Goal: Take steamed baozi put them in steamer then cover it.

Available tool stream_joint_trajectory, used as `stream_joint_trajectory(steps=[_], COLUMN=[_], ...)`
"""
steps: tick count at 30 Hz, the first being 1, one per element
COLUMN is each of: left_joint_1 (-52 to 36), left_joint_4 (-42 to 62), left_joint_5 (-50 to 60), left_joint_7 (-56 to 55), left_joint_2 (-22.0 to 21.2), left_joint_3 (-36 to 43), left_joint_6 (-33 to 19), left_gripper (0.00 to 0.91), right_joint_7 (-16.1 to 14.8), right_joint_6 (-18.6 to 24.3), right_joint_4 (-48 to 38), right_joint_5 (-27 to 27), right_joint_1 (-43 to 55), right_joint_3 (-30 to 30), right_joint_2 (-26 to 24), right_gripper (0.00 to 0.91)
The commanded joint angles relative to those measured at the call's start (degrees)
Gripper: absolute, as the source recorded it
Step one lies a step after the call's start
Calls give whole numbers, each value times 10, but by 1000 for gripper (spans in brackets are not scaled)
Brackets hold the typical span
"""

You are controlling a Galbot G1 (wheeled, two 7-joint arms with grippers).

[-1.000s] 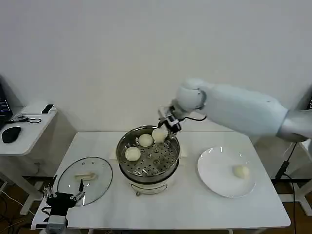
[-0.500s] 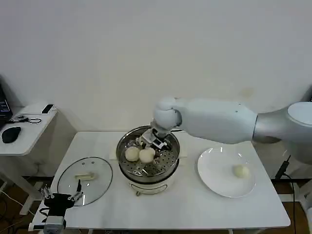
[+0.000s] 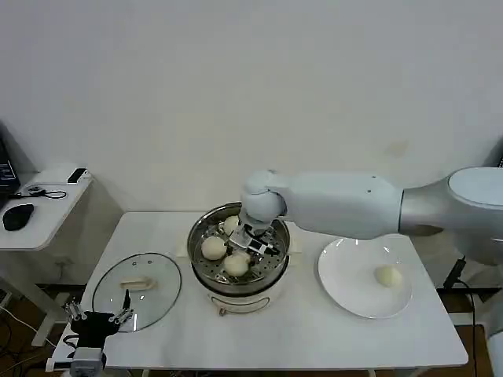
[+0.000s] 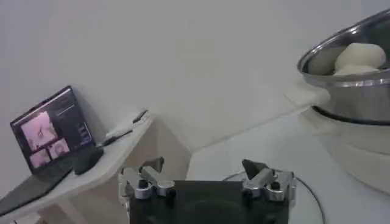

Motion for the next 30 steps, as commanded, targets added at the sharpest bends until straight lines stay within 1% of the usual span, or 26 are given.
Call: stream_joint_trajectory(steps=[1,5,6,7,8,9,16,20,25,30], left_joint_1=[-2,-1,-1,0,0,-1,-3,-4,-9,-15], left_joint_4=[1,1,1,2,2,3,1,2,3,6], left_joint_5=[0,-1,-1,0,0,0,-1,-4,-5,-8], left_joint_7=[0,-1,-1,-1,-1,-1,-1,0,0,1], left_joint_2=[-1,0,0,0,0,0,2,7,9,14], left_joint_3=[1,1,1,0,0,0,1,-1,1,1], left_joint_6=[0,0,0,0,0,0,1,1,2,4], left_gripper=[907,907,907,907,907,907,907,907,907,907], right_joint_7=[1,1,0,0,3,6,25,33,49,49], right_joint_6=[17,17,16,16,17,18,32,23,1,-43], right_joint_4=[8,9,9,9,9,8,11,17,0,-11], right_joint_5=[-12,-8,-6,-6,-9,-11,-12,0,20,59], right_joint_1=[-5,-4,-3,-3,-4,-5,5,26,42,60], right_joint_3=[-7,-9,-9,-9,-7,-5,0,6,19,25], right_joint_2=[4,4,3,3,3,2,-9,-24,-51,-91], right_gripper=[645,645,675,746,877,907,907,907,907,907])
